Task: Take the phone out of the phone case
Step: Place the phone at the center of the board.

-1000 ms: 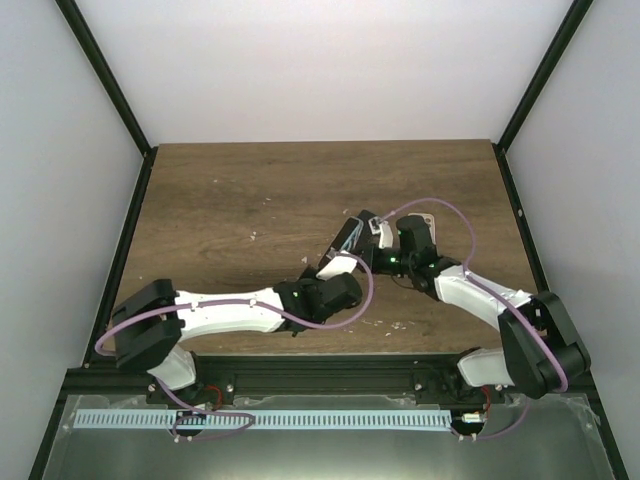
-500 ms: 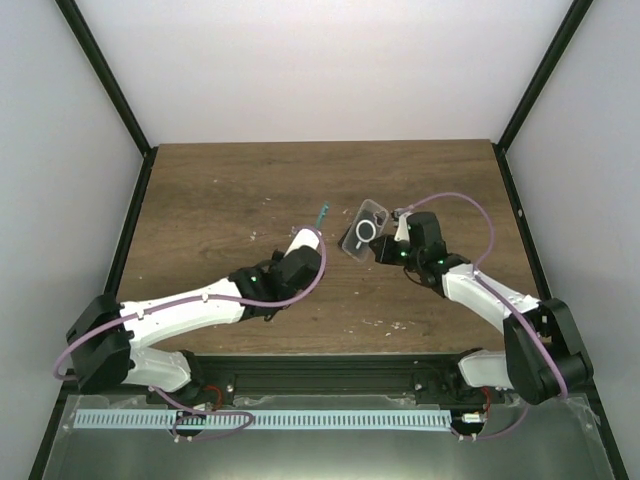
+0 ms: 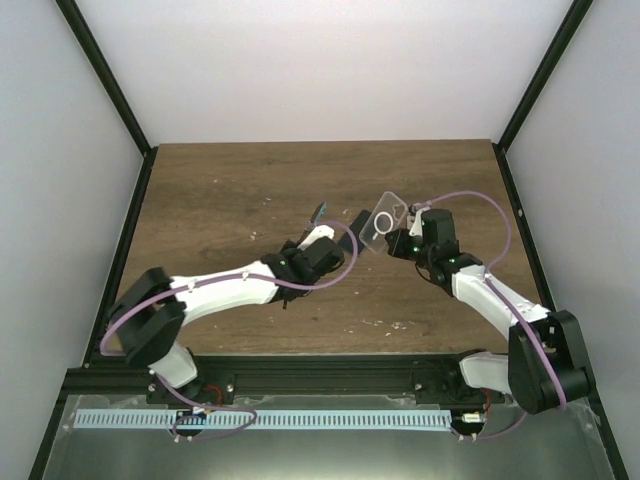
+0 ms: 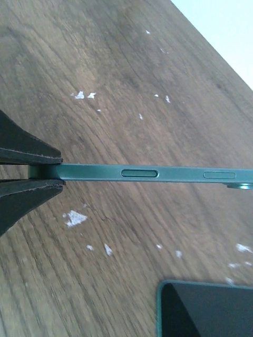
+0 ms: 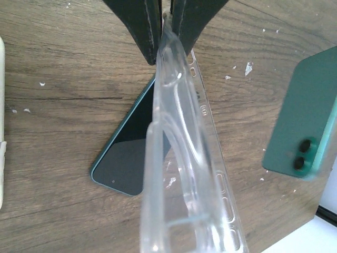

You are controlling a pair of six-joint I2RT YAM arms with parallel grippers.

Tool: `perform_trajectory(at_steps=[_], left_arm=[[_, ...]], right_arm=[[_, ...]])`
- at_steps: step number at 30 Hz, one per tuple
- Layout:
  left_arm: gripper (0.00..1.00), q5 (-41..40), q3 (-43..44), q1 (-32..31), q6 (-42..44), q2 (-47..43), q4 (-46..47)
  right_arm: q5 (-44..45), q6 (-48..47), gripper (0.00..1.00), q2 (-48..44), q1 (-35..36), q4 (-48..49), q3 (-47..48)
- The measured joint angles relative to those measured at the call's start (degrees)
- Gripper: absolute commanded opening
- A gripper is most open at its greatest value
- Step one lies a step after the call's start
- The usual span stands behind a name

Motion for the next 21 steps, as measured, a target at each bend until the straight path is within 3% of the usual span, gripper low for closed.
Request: perform_trajectory(at_steps=[9, 18, 21], left_arm=[[0.0, -7.78, 0.85, 0.11, 6.27, 6.8, -0.52], [0.0, -11.61, 2.73, 0.68, 10.29, 19.08, 2.32], [0.09, -12.94, 4.94, 1.29, 10.86, 21.42, 2.58]], right_arm=[[-5.73, 0.24, 0.01, -0.85, -7.78, -0.33, 0.0], [-7.58, 0.2, 0.01, -1.36, -8.66, -0.72, 0.0], [-7.82, 0.17, 0.01, -1.36, -8.66, -0.72, 0.0]])
